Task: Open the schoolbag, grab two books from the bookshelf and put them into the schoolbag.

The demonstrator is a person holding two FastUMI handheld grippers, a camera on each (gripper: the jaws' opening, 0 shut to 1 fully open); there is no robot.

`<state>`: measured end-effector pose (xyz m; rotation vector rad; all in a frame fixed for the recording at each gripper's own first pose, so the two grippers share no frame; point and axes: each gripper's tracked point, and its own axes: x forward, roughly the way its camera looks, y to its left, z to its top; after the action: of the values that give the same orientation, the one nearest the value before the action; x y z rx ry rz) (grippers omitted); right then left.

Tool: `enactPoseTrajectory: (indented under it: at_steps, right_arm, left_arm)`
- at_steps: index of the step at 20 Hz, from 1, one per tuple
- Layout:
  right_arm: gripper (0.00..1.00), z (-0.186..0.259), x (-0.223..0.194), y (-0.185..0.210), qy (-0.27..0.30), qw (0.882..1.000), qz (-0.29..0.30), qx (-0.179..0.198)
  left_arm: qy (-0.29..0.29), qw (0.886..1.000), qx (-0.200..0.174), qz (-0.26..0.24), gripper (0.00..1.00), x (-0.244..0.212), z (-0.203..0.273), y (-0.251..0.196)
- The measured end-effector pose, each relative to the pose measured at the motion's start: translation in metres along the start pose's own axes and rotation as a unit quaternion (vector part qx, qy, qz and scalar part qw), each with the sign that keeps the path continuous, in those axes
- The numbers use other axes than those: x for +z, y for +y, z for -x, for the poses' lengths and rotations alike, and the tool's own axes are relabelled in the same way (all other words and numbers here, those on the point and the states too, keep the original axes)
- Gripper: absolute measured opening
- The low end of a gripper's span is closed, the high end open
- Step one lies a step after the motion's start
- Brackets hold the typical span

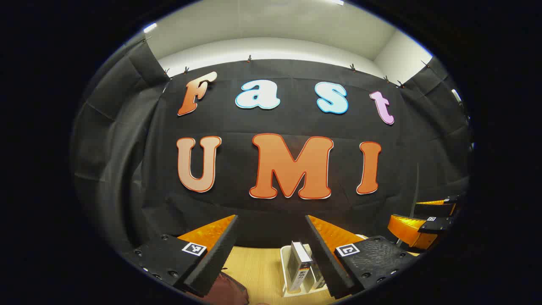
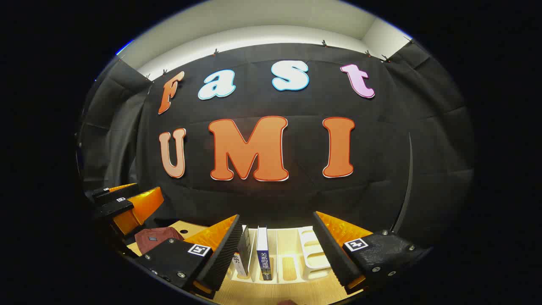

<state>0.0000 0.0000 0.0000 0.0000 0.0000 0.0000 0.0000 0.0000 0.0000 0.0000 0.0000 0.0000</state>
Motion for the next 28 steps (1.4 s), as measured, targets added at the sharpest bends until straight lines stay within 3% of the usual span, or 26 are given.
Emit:
enactPoseTrajectory:
  at_steps: [28]
  right_arm:
    - [0.98,-0.001,-0.011,0.015,0.023,1.000,0.006,0.012]
  left_arm:
    - [0.001,0.999,0.015,-0.028,0.95,-0.001,0.003,0.016]
